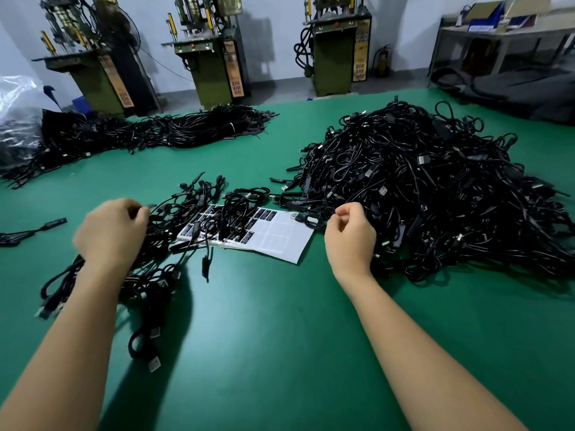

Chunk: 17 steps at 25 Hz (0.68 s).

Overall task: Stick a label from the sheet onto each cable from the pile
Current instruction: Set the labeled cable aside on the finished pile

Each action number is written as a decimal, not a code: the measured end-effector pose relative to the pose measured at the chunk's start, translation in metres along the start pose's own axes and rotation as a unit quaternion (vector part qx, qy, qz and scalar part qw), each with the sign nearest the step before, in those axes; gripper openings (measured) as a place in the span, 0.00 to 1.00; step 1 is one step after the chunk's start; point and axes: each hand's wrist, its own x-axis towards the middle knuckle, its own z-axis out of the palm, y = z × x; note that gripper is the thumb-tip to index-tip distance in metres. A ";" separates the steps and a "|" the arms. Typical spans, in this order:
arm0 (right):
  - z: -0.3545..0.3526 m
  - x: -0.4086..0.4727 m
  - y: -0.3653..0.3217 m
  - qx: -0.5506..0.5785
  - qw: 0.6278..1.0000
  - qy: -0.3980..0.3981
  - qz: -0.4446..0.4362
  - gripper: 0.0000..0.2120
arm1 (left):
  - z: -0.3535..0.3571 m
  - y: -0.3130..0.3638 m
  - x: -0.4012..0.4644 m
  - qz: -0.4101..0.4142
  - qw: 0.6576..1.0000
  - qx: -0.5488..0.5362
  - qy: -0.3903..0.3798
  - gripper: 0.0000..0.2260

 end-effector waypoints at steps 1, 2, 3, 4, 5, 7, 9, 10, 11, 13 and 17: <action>0.001 -0.001 0.001 -0.034 0.999 -0.012 -0.015 0.06 | 0.008 -0.006 -0.002 -0.009 0.999 0.028 -0.034 0.14; 0.002 -0.001 0.003 -0.068 0.997 -0.026 -0.026 0.07 | 0.016 -0.011 -0.006 -0.015 0.997 0.042 -0.058 0.15; 0.002 -0.002 0.003 -0.098 0.994 -0.040 -0.034 0.07 | 0.023 -0.015 -0.011 -0.017 0.997 0.041 -0.064 0.15; 0.002 -0.002 0.004 -0.125 0.990 -0.053 -0.039 0.08 | 0.028 -0.016 -0.015 -0.016 0.998 0.034 -0.054 0.15; 0.003 -0.002 0.004 -0.153 0.985 -0.065 -0.045 0.09 | 0.031 -0.016 -0.018 -0.013 0.999 0.030 -0.035 0.15; 0.004 -0.003 0.005 -0.225 0.968 -0.094 -0.066 0.10 | 0.032 -0.010 -0.021 -0.009 0.999 0.048 -0.012 0.13; 0.004 -0.004 0.005 -0.283 0.948 -0.121 -0.087 0.11 | 0.030 0.000 -0.025 -0.024 0.997 0.077 -0.016 0.12; 0.005 -0.004 0.005 -0.303 0.940 -0.125 -0.092 0.12 | 0.029 0.008 -0.028 -0.032 0.996 0.078 -0.020 0.12; 0.005 -0.004 0.005 -0.317 0.935 -0.124 -0.095 0.12 | 0.028 0.017 -0.032 -0.032 0.997 0.072 -0.021 0.12; 0.006 -0.005 0.003 -0.335 0.930 -0.119 -0.090 0.12 | 0.026 0.042 -0.041 0.001 0.998 0.064 -0.026 0.13; 0.010 -0.005 0.005 -0.391 0.907 -0.121 -0.098 0.12 | 0.033 0.109 -0.079 0.106 0.989 -0.091 -0.056 0.10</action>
